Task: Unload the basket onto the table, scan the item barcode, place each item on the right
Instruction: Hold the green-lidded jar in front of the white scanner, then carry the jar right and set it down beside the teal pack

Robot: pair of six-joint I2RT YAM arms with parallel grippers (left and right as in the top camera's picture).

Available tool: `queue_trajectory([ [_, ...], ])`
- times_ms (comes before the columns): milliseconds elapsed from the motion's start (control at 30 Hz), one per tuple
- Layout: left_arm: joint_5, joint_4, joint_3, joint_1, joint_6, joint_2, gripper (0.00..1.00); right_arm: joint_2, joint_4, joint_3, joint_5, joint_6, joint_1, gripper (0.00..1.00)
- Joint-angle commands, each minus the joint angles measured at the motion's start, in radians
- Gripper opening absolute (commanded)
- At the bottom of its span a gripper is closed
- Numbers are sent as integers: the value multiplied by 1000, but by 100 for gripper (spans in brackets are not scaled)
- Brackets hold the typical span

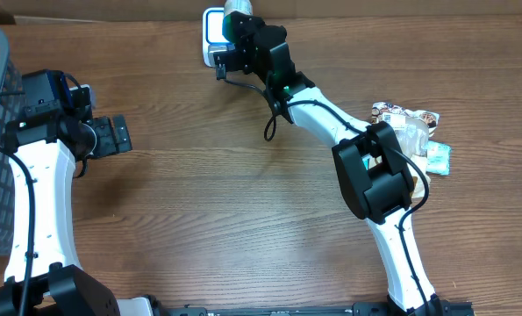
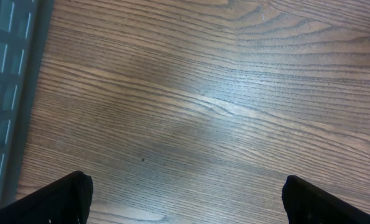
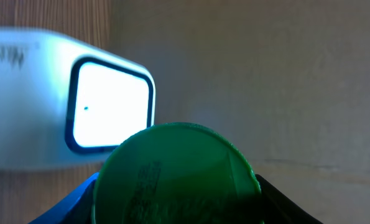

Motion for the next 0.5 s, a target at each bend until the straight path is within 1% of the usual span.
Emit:
queue_trajectory([
  [0,7,0,9,0,-6,2,99,-48,15,6,7,229,13,27],
  [33,7,0,9,0,-6,2,100,-62,15,6,11,277,13,27],
  [67,7,0,9,0,-6,2,100,-95,15,9,42,398,13,30],
  [100,7,0,9,0,-6,2,100,-116,15,11,70,473,14,32],
  [167,7,1,9,0,-6,2,100,-161,5,11,147,617,21,32],
  [233,7,0,9,0,-6,2,99,-217,-56,11,200,749,29,31],
  [367,7,1,8,0,-6,2,100,-357,-328,11,173,1006,40,30],
  [400,7,0,9,0,-6,2,100,-424,-474,11,124,1119,40,30],
  [467,7,1,9,0,-6,2,100,-494,-633,11,50,1237,36,30],
])
